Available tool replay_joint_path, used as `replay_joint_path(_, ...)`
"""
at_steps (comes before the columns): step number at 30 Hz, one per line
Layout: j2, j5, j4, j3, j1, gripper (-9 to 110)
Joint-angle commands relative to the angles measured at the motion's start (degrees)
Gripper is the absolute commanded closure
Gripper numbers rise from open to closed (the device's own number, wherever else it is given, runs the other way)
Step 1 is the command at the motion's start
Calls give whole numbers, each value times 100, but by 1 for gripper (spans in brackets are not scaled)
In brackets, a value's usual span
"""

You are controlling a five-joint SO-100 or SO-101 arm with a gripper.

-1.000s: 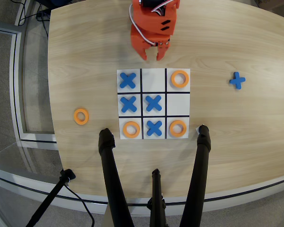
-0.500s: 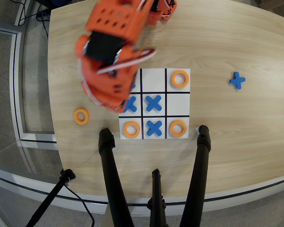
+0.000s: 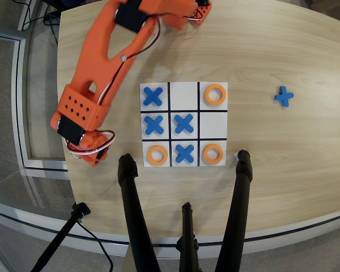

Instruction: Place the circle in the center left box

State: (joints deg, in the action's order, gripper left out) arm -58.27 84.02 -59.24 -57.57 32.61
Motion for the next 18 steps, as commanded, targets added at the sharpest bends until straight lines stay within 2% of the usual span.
replay_joint_path(1, 466, 18, 0, 633, 35, 88)
replay_joint_path(18, 1608, 44, -431, 1582, 167, 88)
